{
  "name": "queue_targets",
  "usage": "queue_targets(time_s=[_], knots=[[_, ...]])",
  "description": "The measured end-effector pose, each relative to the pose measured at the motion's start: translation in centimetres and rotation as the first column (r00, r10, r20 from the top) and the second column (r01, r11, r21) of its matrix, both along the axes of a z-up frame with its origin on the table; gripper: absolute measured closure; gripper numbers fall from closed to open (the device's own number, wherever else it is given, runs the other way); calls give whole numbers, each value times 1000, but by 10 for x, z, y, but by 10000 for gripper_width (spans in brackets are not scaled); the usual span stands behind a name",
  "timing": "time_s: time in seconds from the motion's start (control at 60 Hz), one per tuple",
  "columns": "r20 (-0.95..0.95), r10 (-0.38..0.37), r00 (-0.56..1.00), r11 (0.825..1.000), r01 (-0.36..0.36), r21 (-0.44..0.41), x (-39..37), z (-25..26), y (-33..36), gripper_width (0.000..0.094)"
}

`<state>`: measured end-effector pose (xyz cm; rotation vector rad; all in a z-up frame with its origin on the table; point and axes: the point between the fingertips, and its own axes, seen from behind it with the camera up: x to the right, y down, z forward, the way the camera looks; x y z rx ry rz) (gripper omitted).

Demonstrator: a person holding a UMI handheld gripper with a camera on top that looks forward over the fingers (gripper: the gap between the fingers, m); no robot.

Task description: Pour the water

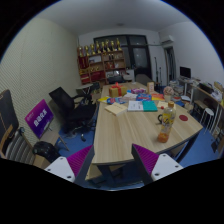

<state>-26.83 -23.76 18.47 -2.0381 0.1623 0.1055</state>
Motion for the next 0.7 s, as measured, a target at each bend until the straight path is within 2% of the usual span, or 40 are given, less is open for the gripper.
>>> queue_targets(time_s=[0.083, 0.117, 0.183, 0.367, 0.517, 0.7], knots=[[16, -43, 999, 999, 43, 20, -10, -3, 11, 112], [16, -45, 999, 998, 44, 36, 33, -1, 3, 118], [38, -62, 997, 997, 60, 51, 51, -8, 8, 121], [132, -139, 981, 988, 128, 89, 164, -41, 16, 125], [170, -159, 973, 983, 141, 117, 239, -78, 83, 118], [137, -154, 978, 977, 130, 169, 289, -111, 158, 115]])
